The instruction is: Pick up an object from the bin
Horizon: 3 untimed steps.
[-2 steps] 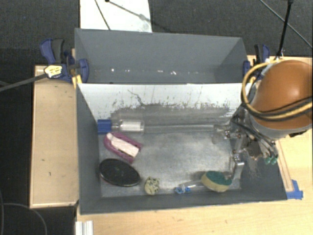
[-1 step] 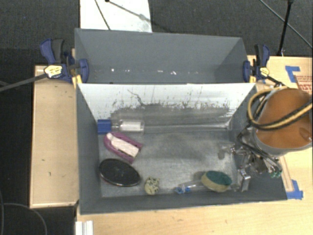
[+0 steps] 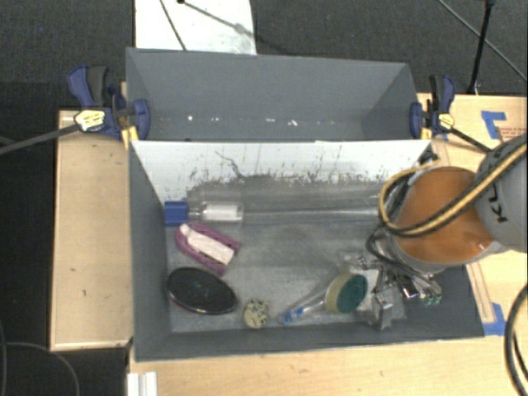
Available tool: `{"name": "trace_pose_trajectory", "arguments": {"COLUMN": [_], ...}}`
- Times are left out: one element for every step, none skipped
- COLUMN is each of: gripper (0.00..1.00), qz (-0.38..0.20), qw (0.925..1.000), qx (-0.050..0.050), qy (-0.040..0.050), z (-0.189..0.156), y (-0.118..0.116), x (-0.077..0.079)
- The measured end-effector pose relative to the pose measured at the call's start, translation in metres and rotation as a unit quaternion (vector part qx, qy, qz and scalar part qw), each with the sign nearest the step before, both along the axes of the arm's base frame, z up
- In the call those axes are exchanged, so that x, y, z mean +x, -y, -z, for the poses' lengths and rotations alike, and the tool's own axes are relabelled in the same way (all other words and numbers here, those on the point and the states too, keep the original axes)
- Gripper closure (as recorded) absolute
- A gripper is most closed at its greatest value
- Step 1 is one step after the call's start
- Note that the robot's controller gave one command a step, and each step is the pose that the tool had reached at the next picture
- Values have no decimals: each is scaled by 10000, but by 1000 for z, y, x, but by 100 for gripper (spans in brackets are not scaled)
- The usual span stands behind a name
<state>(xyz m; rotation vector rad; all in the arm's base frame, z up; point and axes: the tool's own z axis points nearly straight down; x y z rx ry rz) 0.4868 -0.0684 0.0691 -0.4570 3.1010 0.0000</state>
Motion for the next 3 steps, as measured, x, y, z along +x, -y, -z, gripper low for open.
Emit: {"name": "trace_pose_trajectory", "arguments": {"gripper": [100, 100, 0], "qz": [0, -111, -96], "qw": [10000, 9999, 10000], "qx": [-1, -8, -2], "qy": [-16, 23, -21], "z": [-1, -124, -120], "y": [1, -19, -19], "x": [-2, 15, 13]}}
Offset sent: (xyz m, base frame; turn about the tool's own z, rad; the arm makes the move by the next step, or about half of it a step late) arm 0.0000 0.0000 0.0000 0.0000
